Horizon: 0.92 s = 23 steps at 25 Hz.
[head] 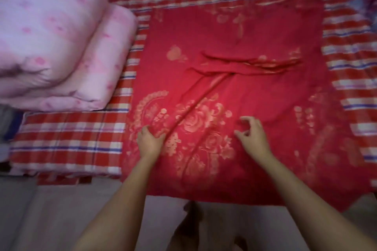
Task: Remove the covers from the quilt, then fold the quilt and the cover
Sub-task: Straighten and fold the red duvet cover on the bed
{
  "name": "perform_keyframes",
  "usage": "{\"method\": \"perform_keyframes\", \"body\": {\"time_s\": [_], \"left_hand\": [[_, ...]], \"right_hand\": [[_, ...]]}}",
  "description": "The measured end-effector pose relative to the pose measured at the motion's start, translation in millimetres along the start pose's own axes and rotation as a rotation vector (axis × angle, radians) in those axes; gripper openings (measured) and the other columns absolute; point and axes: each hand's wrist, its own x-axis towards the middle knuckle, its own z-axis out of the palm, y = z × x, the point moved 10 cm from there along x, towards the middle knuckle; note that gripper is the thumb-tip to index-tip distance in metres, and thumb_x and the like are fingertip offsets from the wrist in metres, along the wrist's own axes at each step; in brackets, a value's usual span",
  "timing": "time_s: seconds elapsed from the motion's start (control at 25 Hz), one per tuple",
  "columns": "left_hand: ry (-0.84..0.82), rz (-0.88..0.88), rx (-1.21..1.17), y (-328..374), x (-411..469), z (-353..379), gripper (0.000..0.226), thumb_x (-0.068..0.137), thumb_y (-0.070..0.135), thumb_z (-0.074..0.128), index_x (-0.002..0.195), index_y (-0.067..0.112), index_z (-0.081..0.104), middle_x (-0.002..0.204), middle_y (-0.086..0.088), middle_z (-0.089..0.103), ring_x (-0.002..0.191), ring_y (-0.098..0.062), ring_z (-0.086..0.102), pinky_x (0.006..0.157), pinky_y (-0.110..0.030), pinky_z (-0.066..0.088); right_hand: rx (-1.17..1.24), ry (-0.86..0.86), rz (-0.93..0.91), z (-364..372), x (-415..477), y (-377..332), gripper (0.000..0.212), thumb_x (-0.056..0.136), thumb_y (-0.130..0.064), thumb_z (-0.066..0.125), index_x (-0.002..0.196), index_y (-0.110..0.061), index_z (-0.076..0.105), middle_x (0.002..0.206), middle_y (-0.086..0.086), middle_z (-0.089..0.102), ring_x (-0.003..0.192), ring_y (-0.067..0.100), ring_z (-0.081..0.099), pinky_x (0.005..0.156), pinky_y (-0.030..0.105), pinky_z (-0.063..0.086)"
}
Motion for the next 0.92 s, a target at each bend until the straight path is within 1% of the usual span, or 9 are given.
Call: {"method": "perform_keyframes", "body": {"time_s": [0.12, 0.24, 0.48, 0.6, 0.68, 0.72, 0.8, 0.84, 0.92], "left_hand": [[-0.113, -0.106, -0.027, -38, 47, 0, 0.083, 0.068, 0.046, 0.078, 0.132, 0.004, 0.045, 0.129, -0.021, 0.051, 0.121, -0.035, 0.048, 0.105, -0.04, 0.037], [-0.255, -0.121, -0.134, -49, 81, 9, 0.073, 0.067, 0.047, 0.08, 0.123, 0.009, 0.054, 0.119, -0.01, 0.061, 0.107, -0.026, 0.059, 0.095, -0.036, 0.046], [-0.508, -0.118, -0.332, -24, 116, 39, 0.067, 0.071, 0.042, 0.079, 0.124, 0.01, 0.053, 0.117, -0.004, 0.061, 0.096, -0.015, 0.059, 0.082, -0.023, 0.046], [-0.829, -0.144, -0.366, -7, 123, 68, 0.051, 0.073, 0.038, 0.078, 0.113, 0.016, 0.057, 0.106, 0.006, 0.062, 0.077, -0.006, 0.061, 0.065, -0.013, 0.049], [-0.951, -0.133, -0.346, 0, 121, 83, 0.058, 0.067, 0.037, 0.082, 0.115, 0.013, 0.059, 0.109, 0.003, 0.065, 0.082, -0.011, 0.065, 0.077, -0.024, 0.055], [-0.93, -0.123, -0.333, -3, 124, 90, 0.062, 0.065, 0.035, 0.084, 0.118, 0.011, 0.061, 0.106, -0.001, 0.068, 0.084, -0.015, 0.067, 0.081, -0.03, 0.056], [-0.761, -0.112, -0.402, -6, 134, 85, 0.045, 0.072, 0.028, 0.081, 0.109, 0.008, 0.066, 0.084, 0.0, 0.07, 0.069, -0.013, 0.067, 0.071, -0.028, 0.056], [-0.631, -0.113, -0.454, -9, 141, 74, 0.034, 0.075, 0.027, 0.078, 0.1, 0.007, 0.067, 0.074, 0.002, 0.067, 0.06, -0.01, 0.063, 0.063, -0.026, 0.054], [-0.351, -0.062, -0.478, -16, 155, 35, 0.028, 0.078, 0.031, 0.075, 0.092, 0.01, 0.065, 0.075, 0.003, 0.067, 0.062, -0.011, 0.063, 0.063, -0.027, 0.051]], "right_hand": [[-0.186, -0.215, -0.108, 80, 39, -69, 0.057, 0.075, -0.011, 0.074, 0.127, -0.008, 0.053, 0.126, 0.012, 0.053, 0.111, 0.024, 0.054, 0.097, 0.025, 0.034], [-0.348, -0.291, -0.241, 143, 87, -135, 0.068, 0.075, -0.007, 0.069, 0.138, -0.014, 0.044, 0.142, 0.009, 0.043, 0.13, 0.023, 0.042, 0.108, 0.026, 0.028], [-0.901, -0.491, -0.433, 217, 170, -162, 0.073, 0.084, 0.003, 0.04, 0.146, -0.035, 0.029, 0.157, 0.002, 0.011, 0.122, 0.032, 0.051, 0.097, 0.038, 0.045], [-1.161, -0.553, -0.427, 232, 218, -162, 0.067, 0.087, -0.002, 0.044, 0.145, -0.031, 0.029, 0.155, 0.01, 0.009, 0.121, 0.035, 0.05, 0.099, 0.04, 0.042], [-1.321, -0.602, -0.309, 235, 235, -152, 0.059, 0.089, -0.004, 0.044, 0.143, -0.022, 0.03, 0.149, 0.016, 0.024, 0.119, 0.037, 0.052, 0.095, 0.041, 0.044], [-1.383, -0.592, -0.283, 235, 239, -153, 0.051, 0.09, -0.005, 0.043, 0.14, -0.017, 0.038, 0.143, 0.017, 0.037, 0.118, 0.036, 0.053, 0.093, 0.041, 0.045], [-1.362, -0.414, -0.339, 230, 245, -183, 0.036, 0.088, -0.004, 0.044, 0.121, -0.006, 0.057, 0.124, 0.016, 0.056, 0.111, 0.035, 0.059, 0.088, 0.041, 0.048], [-1.277, -0.305, -0.381, 226, 246, -203, 0.031, 0.085, -0.003, 0.047, 0.112, -0.003, 0.062, 0.118, 0.017, 0.059, 0.106, 0.036, 0.06, 0.085, 0.041, 0.048], [-1.073, -0.147, -0.502, 226, 243, -246, 0.027, 0.08, -0.001, 0.051, 0.103, -0.001, 0.065, 0.111, 0.019, 0.057, 0.101, 0.039, 0.057, 0.084, 0.041, 0.044]]}}
